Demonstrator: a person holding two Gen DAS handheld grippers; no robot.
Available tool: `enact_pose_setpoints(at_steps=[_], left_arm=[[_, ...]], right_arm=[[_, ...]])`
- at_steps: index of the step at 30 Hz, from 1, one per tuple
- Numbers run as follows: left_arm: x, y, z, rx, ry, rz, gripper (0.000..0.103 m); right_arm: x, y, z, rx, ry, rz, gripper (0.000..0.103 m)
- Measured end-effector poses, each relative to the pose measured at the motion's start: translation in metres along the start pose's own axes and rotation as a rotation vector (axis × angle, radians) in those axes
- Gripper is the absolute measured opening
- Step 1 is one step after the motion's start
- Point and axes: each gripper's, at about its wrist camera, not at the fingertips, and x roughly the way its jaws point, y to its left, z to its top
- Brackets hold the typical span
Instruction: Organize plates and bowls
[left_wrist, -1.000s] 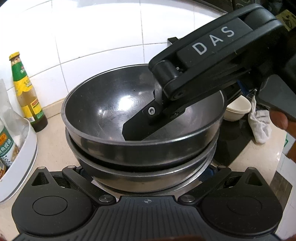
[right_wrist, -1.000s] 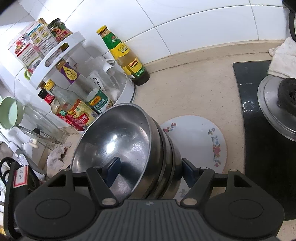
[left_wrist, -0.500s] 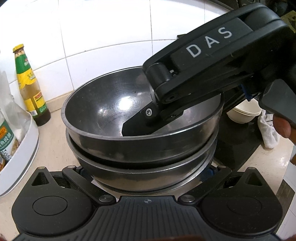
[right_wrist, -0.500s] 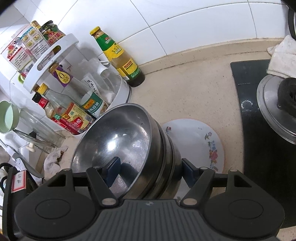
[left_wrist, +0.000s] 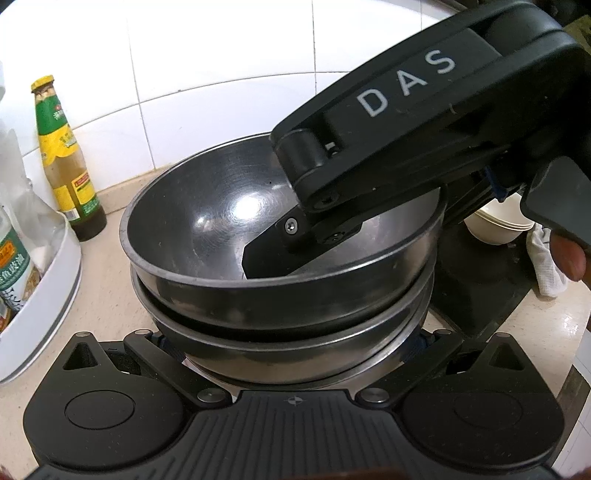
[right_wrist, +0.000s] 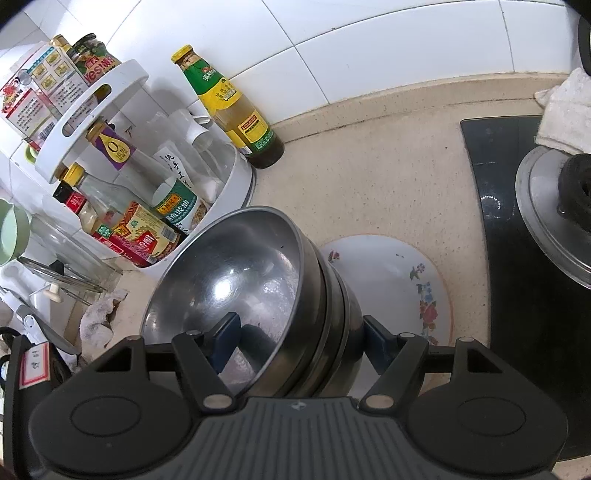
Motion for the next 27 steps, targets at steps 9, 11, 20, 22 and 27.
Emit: enact_pose_setpoints(at_steps=[9,11,20,22,27], left_arm=[[-0.001,-0.003,0.002,-0.016,0.011,0.005,0.103],[-0.001,-0.004,0.003,-0.017,0.013,0.006,0.103],[0.001,-0.007,0.008,-0.02,0.021,0.001,0.103],[-0.001,-0.005,0.009,-0.022,0.022,-0.001,0.103],[-0.003,-0.004,0.013,-0.024,0.026,-0.005,0.103]], right_arm=[[0.006,0.001,0.002,0.002,0.01,-0.014,0.068],[0.007,0.002,0.002,0.002,0.011,-0.017,0.068],[0.013,0.005,0.004,0.002,0.019,-0.027,0.068],[0.014,0.005,0.004,0.001,0.019,-0.029,0.068],[0.015,0.007,0.005,0.001,0.019,-0.038,0.068]])
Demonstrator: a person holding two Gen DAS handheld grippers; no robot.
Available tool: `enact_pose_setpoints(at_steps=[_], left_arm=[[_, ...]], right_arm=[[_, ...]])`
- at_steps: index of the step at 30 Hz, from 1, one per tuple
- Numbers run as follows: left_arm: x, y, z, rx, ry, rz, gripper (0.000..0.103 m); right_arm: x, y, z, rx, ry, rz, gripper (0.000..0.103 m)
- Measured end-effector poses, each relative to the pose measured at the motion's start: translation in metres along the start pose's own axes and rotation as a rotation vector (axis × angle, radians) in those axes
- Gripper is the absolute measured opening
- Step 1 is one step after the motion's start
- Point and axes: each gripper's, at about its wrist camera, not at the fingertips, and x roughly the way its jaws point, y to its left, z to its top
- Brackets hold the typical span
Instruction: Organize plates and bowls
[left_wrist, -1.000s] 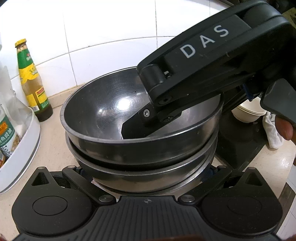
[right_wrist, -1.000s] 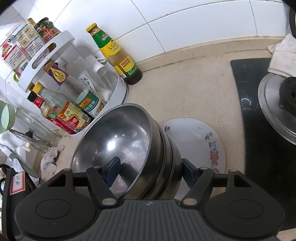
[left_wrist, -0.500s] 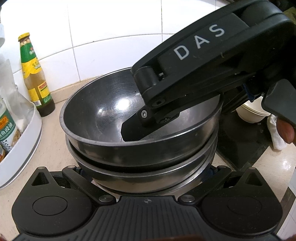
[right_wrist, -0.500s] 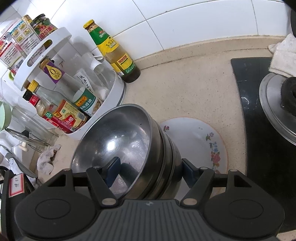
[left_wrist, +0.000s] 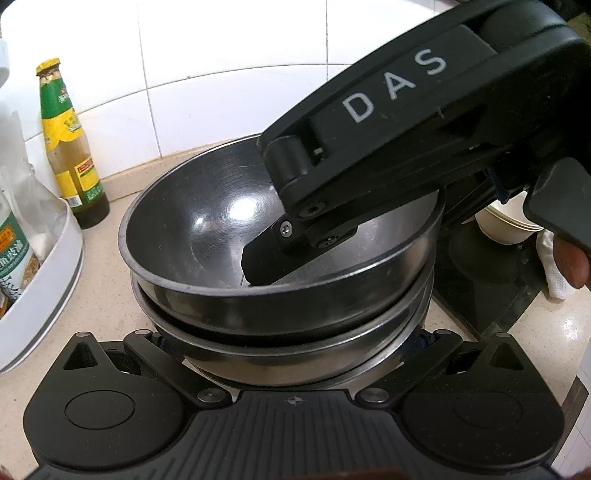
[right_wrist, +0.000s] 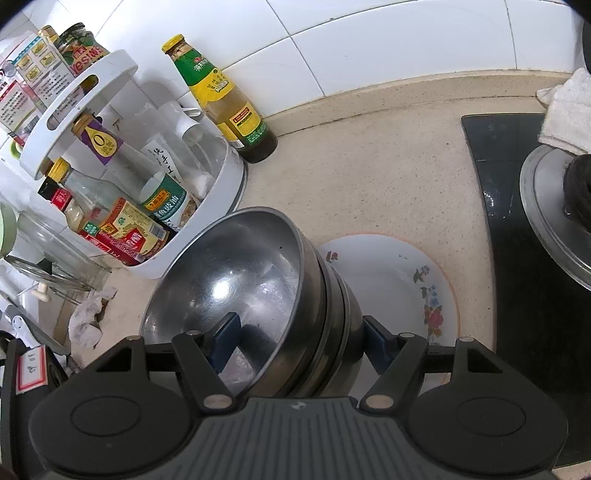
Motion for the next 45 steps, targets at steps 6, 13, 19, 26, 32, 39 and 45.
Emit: enact_pose_setpoints(at_steps=[6,13,19,26,32,39,45], left_arm=[[-0.008,0.001,0.008,0.006,-0.024,0.002,0.103],[-0.025,0.004,0.029,0.005,-0.077,0.006,0.103],[-0.024,0.004,0.028,-0.008,-0.066,-0.01,0.103],[-0.014,0.002,0.018,-0.006,-0.02,-0.028,0.103],[-0.012,0.003,0.015,0.003,-0.008,-0.028,0.103],[-0.002,0.006,0.019,-0.003,0.01,-0.034,0.103],[0.0,0.006,0.022,0.004,0.015,-0.031,0.103]], right_arm=[[-0.005,0.003,0.005,0.0,-0.014,-0.004,0.068],[-0.021,0.014,0.021,-0.02,-0.054,-0.008,0.068],[-0.024,0.018,0.027,-0.028,-0.057,-0.029,0.068],[-0.009,0.004,0.017,0.013,-0.03,-0.039,0.068],[-0.002,-0.003,0.012,0.039,-0.021,-0.036,0.068],[0.004,-0.001,0.008,0.042,-0.007,-0.044,0.068],[0.008,0.0,0.007,0.044,-0.004,-0.045,0.068]])
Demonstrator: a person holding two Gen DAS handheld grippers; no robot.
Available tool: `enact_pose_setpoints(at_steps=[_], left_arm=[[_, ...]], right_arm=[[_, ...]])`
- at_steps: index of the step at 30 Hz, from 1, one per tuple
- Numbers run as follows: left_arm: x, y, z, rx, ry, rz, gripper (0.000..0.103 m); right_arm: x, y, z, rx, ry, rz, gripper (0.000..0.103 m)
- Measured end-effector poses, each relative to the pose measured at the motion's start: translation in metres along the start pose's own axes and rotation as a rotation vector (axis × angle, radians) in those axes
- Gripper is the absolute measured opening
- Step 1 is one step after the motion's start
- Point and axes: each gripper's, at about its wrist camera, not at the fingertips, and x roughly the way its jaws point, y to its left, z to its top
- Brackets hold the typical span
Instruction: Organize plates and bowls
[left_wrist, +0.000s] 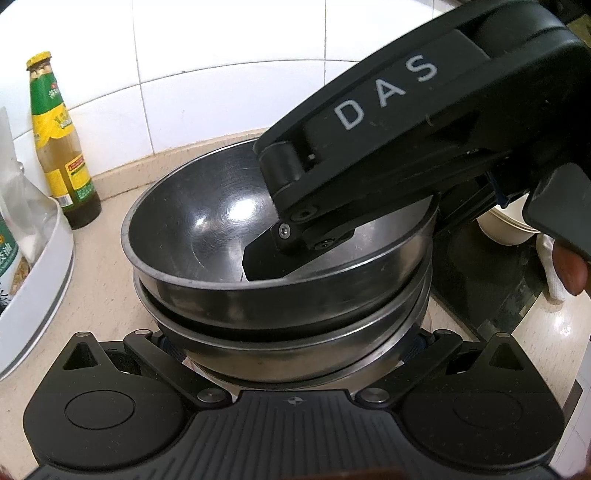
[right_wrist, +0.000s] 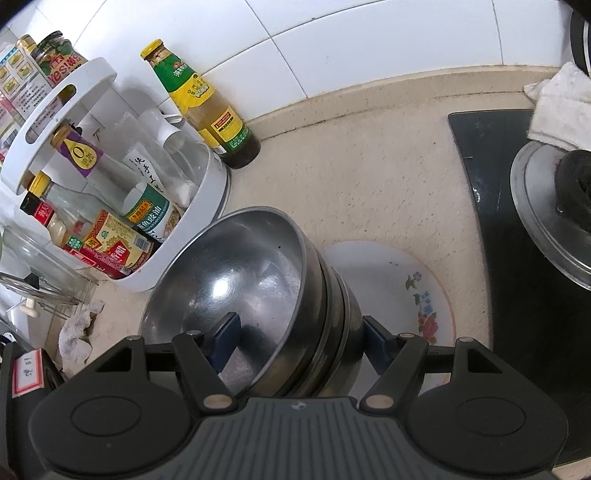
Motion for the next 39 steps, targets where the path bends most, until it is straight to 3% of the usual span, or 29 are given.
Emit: enact_pose_setpoints(at_steps=[39], left_arm=[[0.017,-0.01,0.009,0.033,0.029,0.016,0.103]], right_arm=[[0.016,-0.011,0.001,0.037,0.006,-0.027,0.068]])
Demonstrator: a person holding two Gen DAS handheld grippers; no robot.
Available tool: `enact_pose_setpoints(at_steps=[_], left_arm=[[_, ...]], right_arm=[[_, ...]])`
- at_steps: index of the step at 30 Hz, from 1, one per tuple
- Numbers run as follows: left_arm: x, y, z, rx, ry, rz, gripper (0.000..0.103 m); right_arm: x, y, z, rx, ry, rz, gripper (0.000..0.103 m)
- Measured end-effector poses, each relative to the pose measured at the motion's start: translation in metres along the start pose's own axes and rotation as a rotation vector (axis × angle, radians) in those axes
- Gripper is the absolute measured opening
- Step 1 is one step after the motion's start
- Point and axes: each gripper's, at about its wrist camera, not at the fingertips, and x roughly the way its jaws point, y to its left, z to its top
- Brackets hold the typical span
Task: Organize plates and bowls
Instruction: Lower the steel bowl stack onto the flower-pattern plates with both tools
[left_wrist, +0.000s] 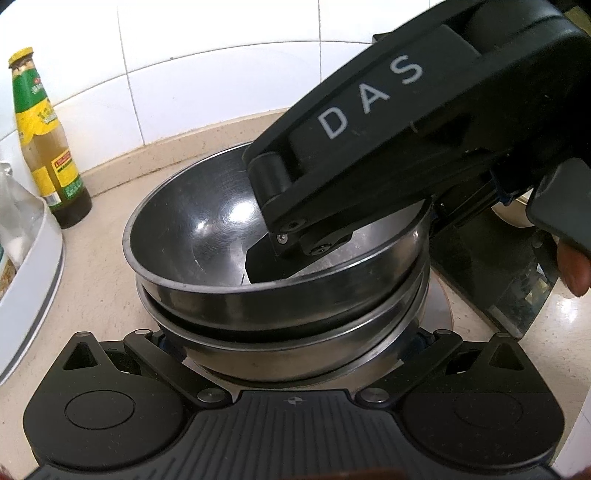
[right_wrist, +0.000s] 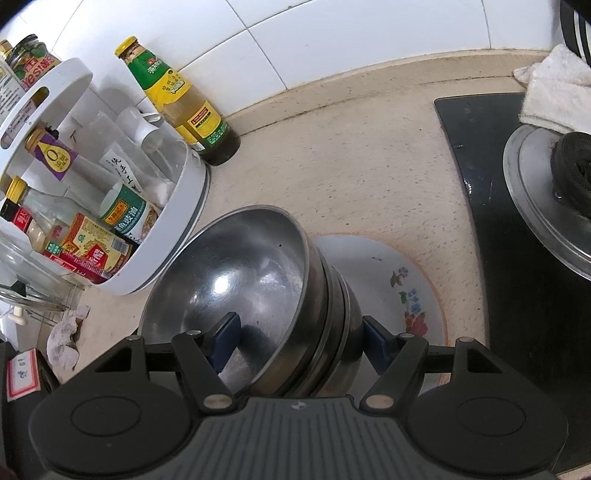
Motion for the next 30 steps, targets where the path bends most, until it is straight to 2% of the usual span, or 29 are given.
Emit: enact_pose_setpoints(at_steps=[30], left_arm=[[-0.023,-0.018,-0.015,0.068,-0.001,0.021,0.103]], right_arm=[[-0.003,-0.003,-0.004,-0.014,0.003,0.035,0.068]])
